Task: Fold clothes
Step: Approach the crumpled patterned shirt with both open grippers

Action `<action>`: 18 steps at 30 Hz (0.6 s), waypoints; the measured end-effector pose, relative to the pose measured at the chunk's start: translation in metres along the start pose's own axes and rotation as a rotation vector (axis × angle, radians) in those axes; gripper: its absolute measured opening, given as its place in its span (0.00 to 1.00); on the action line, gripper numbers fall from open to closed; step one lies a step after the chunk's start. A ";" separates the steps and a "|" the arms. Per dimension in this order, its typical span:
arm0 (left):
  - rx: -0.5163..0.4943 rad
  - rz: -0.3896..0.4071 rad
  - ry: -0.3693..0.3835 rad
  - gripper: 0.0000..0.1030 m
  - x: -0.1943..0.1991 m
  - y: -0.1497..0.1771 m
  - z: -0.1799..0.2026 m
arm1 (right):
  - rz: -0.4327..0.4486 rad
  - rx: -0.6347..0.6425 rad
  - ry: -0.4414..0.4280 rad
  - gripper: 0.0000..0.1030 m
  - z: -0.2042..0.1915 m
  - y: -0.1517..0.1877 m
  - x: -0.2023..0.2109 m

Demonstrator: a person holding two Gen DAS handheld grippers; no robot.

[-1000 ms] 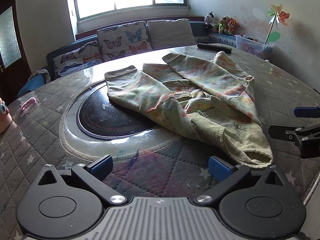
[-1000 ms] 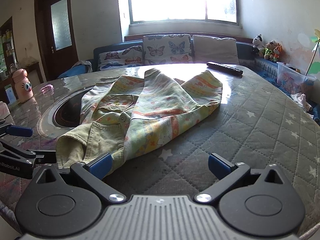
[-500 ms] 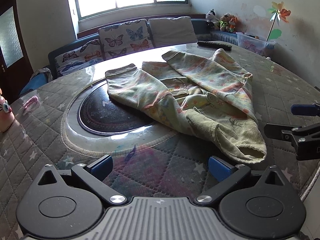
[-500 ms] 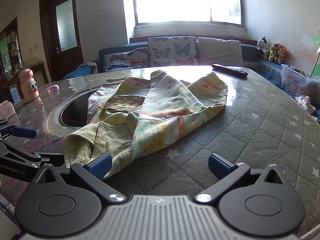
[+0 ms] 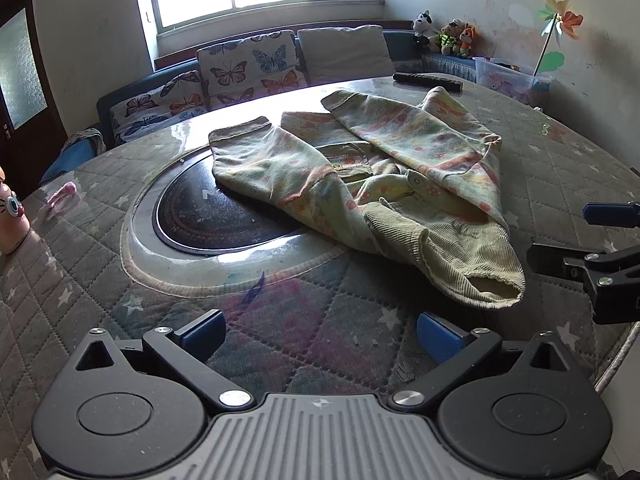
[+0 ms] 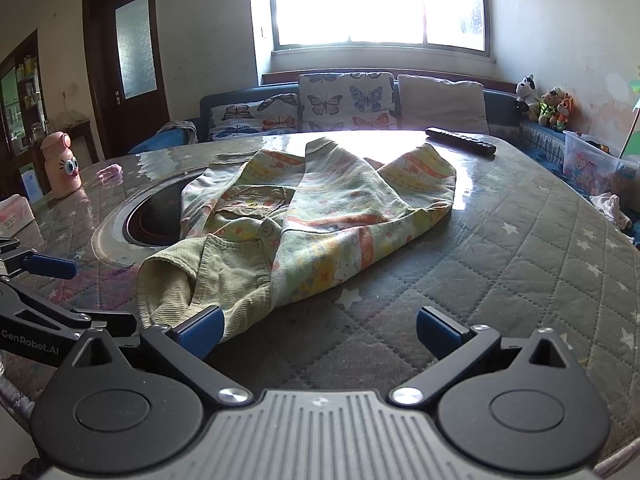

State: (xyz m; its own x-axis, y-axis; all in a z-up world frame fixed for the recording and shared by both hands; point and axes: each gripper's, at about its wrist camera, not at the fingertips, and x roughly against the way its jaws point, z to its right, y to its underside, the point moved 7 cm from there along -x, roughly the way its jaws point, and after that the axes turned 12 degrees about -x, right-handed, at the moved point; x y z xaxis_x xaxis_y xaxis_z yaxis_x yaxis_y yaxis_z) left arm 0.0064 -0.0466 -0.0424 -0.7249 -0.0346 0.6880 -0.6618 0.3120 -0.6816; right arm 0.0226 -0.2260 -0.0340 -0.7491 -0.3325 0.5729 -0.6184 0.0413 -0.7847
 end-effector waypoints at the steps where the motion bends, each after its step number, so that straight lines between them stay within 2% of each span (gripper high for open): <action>1: 0.000 0.001 0.000 1.00 0.001 0.000 0.000 | 0.003 0.002 0.000 1.00 -0.001 0.000 0.001; 18: -0.005 0.004 0.014 1.00 0.003 0.000 0.003 | 0.019 0.010 0.011 1.00 -0.004 -0.004 0.008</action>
State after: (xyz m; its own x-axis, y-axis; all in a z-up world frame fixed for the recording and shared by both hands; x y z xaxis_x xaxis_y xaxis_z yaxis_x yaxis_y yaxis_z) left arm 0.0036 -0.0493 -0.0415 -0.7248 -0.0198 0.6887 -0.6579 0.3168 -0.6832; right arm 0.0177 -0.2252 -0.0256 -0.7632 -0.3218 0.5604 -0.6017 0.0377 -0.7978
